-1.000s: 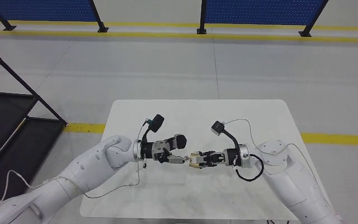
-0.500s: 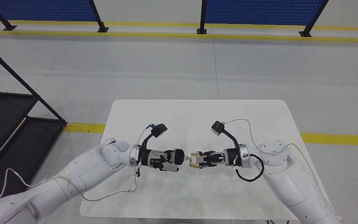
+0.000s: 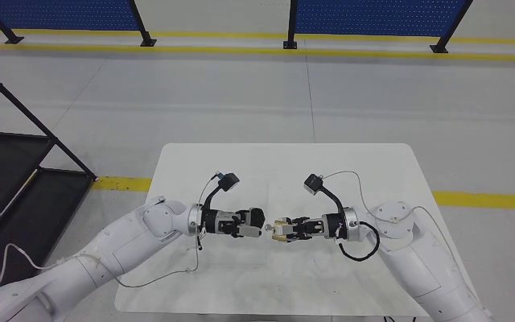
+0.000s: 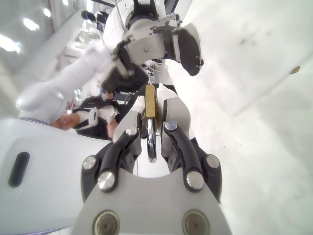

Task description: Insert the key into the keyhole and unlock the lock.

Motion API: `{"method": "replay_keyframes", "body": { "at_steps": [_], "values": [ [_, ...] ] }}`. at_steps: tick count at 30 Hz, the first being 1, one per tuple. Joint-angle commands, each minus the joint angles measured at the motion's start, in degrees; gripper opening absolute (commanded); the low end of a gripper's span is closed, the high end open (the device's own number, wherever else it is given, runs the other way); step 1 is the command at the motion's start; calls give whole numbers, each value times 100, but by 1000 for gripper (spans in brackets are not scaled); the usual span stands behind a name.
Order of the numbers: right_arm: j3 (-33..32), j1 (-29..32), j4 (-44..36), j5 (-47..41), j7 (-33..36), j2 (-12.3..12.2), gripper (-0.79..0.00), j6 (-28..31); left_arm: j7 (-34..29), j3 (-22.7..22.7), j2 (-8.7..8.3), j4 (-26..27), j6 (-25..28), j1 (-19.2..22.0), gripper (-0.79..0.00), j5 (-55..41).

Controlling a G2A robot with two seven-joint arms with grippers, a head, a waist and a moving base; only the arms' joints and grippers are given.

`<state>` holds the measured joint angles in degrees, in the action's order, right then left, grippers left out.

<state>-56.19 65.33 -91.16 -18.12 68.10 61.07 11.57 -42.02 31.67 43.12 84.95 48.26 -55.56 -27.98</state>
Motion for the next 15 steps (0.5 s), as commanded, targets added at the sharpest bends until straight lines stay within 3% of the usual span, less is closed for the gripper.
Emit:
{"method": "replay_keyframes", "body": {
  "at_steps": [1, 6, 7, 8, 9, 11, 15],
  "values": [
    [0, 0, 0, 0, 0, 0, -785, 0, -136, 53, -8, 59, -75, -35, 0, -87],
    [0, 0, 0, 0, 0, 0, -785, 0, -429, 191, -23, 106, -130, -104, 0, -254],
    [0, 0, 0, 0, 0, 0, -785, 0, -454, 223, -23, 105, -120, -116, -83, -244],
    [0, 0, 0, 0, 0, 0, -785, 0, -460, 251, -22, 108, -108, -136, -268, -247],
    [0, 0, 0, 0, 0, 0, -785, 0, -457, 278, -18, 111, -84, -159, -351, -250],
    [0, 0, 0, 0, 0, 0, -785, 0, -472, 327, -14, 103, -48, -203, -425, -236],
    [0, 0, 0, 0, 0, 0, -785, 0, -501, 432, -7, 104, -16, -277, -465, -207]
  ]
}}
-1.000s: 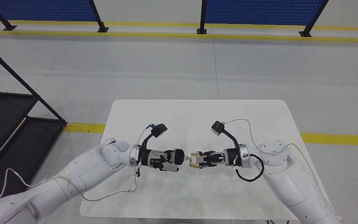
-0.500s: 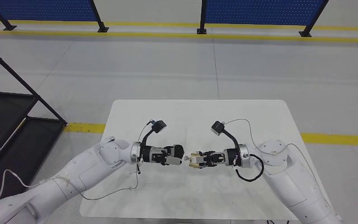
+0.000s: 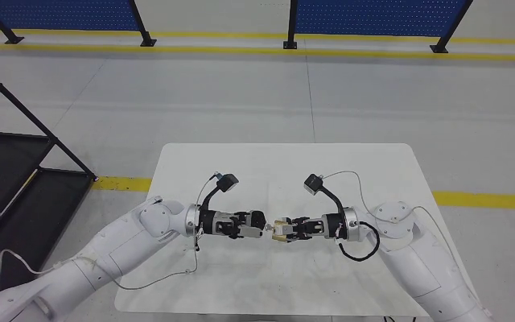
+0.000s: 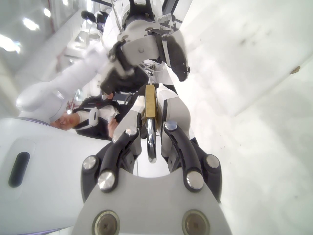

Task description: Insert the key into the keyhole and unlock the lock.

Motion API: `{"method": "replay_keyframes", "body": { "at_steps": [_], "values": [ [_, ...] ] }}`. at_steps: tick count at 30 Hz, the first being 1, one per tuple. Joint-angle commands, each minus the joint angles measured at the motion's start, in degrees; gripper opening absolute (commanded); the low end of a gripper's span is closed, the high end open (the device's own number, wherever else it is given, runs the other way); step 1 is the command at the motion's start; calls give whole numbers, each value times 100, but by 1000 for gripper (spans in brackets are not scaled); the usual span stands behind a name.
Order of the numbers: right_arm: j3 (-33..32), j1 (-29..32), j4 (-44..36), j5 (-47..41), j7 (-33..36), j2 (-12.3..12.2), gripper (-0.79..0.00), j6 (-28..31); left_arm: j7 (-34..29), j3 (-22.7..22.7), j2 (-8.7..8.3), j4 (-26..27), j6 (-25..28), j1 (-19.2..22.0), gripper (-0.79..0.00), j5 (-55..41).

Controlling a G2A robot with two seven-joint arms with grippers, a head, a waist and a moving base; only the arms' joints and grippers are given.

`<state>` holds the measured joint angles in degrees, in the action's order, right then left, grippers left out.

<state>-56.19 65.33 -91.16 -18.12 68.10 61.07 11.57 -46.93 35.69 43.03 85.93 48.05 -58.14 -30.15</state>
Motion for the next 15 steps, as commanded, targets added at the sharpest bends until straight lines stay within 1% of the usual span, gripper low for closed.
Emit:
{"method": "replay_keyframes", "body": {
  "at_steps": [1, 3, 7, 9, 15],
  "values": [
    [0, 0, 0, 0, 0, 0, -785, 0, -39, 55, 2, 7, 1, -29, -480, 50],
    [0, 0, 0, 0, 0, 0, -785, 0, -66, 97, 7, 19, -23, -62, -514, 56],
    [0, 0, 0, 0, 0, 0, -785, 0, -162, 160, 23, 17, -66, -110, -526, 79],
    [0, 0, 0, 0, 0, 0, -785, 0, -186, 184, 39, 19, -84, -126, -548, 72],
    [0, 0, 0, 0, 0, 0, -785, 0, -271, 238, 103, -4, -163, -123, -557, 91]
  ]
}}
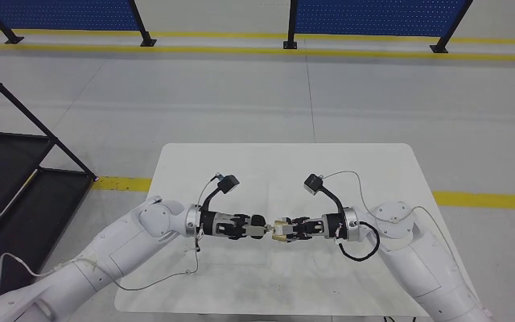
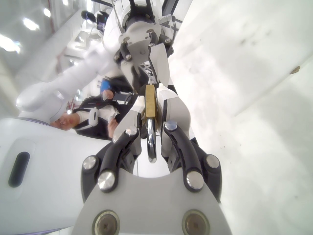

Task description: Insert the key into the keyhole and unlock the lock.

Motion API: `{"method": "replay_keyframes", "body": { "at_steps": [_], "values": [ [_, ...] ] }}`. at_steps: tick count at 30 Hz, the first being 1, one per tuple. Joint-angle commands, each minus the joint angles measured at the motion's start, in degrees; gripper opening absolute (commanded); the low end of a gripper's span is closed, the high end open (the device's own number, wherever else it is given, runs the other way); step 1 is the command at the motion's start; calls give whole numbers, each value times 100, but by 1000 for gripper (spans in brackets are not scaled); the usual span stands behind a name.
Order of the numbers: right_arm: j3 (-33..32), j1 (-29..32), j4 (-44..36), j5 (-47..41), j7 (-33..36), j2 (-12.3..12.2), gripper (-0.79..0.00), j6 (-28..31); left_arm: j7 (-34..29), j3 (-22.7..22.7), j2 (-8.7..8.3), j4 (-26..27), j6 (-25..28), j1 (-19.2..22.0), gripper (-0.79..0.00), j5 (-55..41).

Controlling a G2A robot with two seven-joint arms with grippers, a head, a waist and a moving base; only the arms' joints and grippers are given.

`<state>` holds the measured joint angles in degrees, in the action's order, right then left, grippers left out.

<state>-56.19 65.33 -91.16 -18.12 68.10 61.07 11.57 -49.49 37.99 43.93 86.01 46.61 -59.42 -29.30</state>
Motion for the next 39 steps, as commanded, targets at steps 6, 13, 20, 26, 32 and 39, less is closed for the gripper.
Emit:
{"method": "replay_keyframes", "body": {
  "at_steps": [6, 13, 20, 26, 32, 39],
  "values": [
    [0, 0, 0, 0, 0, 0, -785, 0, -98, 38, 93, -109, -80, 33, -570, -11],
    [0, 0, 0, 0, 0, 0, -785, 0, -213, 58, 190, -210, -96, 63, -603, -58],
    [0, 0, 0, 0, 0, 0, -785, 0, -313, 87, 279, -257, -112, 85, -671, -88],
    [0, 0, 0, 0, 0, 0, -785, 0, -391, 137, 337, -264, -109, 83, -785, -90],
    [0, 0, 0, 0, 0, 0, -785, 0, -448, 211, 376, -257, -34, 52, -785, 38],
    [0, 0, 0, 0, 0, 0, -785, 0, -278, 360, 404, -168, 223, -39, -785, 438]
  ]
}}
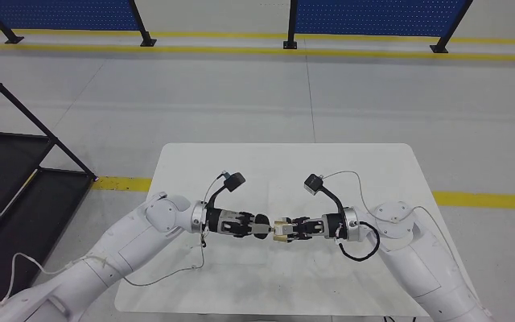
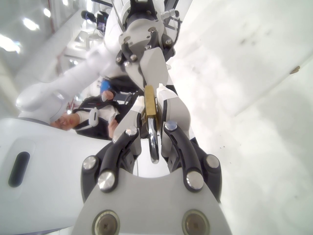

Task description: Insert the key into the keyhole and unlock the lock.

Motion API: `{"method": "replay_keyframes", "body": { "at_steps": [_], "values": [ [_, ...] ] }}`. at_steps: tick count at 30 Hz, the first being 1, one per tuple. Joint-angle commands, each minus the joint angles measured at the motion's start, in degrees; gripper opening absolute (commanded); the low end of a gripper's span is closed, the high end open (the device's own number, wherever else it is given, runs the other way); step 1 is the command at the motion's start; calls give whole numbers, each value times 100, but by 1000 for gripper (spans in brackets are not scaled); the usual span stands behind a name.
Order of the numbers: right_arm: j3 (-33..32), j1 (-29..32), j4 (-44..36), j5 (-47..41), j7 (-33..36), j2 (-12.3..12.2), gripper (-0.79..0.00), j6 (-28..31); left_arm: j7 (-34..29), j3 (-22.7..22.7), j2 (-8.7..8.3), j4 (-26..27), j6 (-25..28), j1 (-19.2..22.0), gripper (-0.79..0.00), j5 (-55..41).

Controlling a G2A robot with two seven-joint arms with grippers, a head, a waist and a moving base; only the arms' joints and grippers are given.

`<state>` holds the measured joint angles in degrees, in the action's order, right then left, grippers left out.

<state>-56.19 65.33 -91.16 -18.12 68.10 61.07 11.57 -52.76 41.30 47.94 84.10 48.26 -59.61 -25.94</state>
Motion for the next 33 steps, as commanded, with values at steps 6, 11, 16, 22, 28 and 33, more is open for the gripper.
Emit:
{"method": "replay_keyframes", "body": {
  "at_steps": [6, 11, 16, 22, 28, 33],
  "values": [
    [0, 0, 0, 0, 0, 0, -785, 0, 316, 192, 11, 172, 268, -127, -785, 763],
    [0, 0, 0, 0, 0, 0, -785, 0, 645, 370, 10, 290, 388, -235, -785, 1394],
    [0, 0, 0, 0, 0, 0, -785, 0, 1090, 582, 6, 477, 471, -397, -785, 2141],
    [0, 0, 0, 0, 0, 0, -785, 0, 1575, 821, 1, 699, 573, -609, -785, 2968],
    [0, 0, 0, 0, 0, 0, -785, 0, 2087, 1068, 5, 935, 609, -813, -785, 3864],
    [0, 0, 0, 0, 0, 0, -785, 0, 2578, 1271, 18, 1132, 636, -990, -785, 4630]
  ]
}}
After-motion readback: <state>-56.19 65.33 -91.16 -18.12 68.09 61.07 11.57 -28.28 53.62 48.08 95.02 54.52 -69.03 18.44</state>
